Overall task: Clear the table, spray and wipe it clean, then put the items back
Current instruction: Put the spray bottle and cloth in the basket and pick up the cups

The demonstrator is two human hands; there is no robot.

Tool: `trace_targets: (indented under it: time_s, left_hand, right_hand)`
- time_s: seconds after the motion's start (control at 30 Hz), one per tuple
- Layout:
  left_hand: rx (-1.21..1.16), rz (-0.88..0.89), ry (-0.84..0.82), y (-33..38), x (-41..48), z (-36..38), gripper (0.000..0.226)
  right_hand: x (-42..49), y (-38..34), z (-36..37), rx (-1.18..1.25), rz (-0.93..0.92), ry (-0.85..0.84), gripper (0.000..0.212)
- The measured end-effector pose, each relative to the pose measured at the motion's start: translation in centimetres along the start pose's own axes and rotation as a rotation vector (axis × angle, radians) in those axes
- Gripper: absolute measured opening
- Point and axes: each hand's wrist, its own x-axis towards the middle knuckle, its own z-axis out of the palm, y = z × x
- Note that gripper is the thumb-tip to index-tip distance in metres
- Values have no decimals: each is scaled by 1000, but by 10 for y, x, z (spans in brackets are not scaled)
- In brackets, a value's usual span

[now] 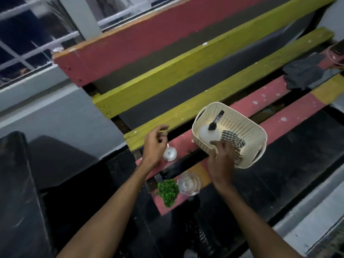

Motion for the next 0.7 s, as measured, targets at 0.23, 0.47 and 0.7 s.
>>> trace_targets:
  time_s: [0.23,0.47,0.7]
  left_hand:
    - [74,-385,146,-124,-63,-31,71]
    - [6,-397,90,-187,-57,14,110]
    - [122,-435,418,-160,-66,52,90]
  right_hand:
    - [-23,3,94,-9,-9,-696,66]
    - [-13,22,174,0,-66,-705,91]
    - [-23,23,207,-117,-182,-513,60]
